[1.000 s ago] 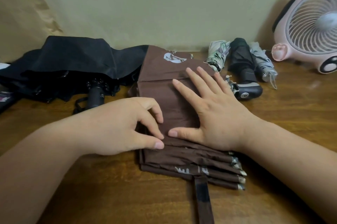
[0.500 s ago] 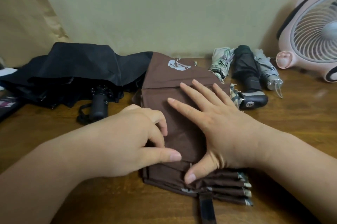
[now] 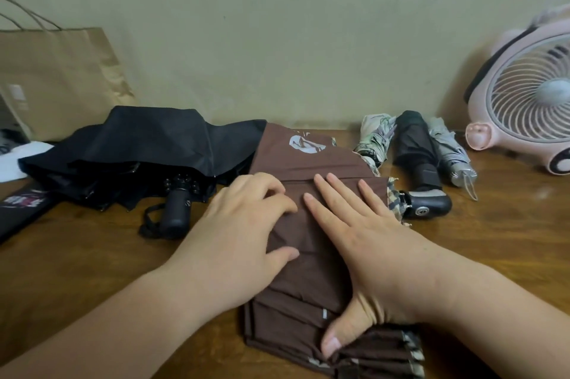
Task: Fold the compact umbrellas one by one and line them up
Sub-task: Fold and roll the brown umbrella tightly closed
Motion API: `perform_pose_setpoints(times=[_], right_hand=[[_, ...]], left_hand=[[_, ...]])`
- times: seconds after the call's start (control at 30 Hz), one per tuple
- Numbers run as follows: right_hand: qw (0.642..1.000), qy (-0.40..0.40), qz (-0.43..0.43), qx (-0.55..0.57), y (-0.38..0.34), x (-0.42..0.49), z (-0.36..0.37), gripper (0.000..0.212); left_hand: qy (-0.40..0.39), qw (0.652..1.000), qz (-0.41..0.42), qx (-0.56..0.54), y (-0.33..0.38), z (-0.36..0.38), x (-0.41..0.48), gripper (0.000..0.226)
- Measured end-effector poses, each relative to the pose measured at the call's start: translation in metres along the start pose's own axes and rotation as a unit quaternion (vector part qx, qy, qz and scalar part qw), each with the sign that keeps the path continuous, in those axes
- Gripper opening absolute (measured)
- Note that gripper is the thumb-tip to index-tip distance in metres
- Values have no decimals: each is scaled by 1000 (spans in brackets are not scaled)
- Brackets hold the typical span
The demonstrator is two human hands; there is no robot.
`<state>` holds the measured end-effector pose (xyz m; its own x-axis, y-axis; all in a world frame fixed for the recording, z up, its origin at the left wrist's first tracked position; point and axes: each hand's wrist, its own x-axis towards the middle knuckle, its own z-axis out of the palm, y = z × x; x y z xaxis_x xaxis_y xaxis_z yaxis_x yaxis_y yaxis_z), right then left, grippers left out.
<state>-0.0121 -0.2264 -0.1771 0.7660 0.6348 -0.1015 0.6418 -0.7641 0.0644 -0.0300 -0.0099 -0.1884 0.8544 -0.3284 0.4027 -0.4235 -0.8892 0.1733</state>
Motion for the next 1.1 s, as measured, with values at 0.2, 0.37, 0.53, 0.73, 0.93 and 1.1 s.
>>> perform_pose_setpoints(times=[0.2,0.37,0.53,0.73,0.93,1.1], right_hand=[[1000,-11,-5,15,-1,0,-3,166],[1000,12,-5,19,1,1,2,168],[997,70,43,14,-3,-4,3,162],[991,81,99,-27,-9,-9,-1,160],[990,-62,123,-15,-3,-23,-14,151],[988,-94,121,-20,-7,-22,-14,151]], left_hand=[[73,936,-242,-243,-22,-12,21,56],[-9,862,-338,-378,-33,-14,52,64],[-36,881,-325,-342,-26,-15,76,62],[-53,904,-309,-289,-32,-13,84,118],[-32,897,-299,-324,-33,-9,84,112],[22,809,-309,-500,-32,-19,98,103]])
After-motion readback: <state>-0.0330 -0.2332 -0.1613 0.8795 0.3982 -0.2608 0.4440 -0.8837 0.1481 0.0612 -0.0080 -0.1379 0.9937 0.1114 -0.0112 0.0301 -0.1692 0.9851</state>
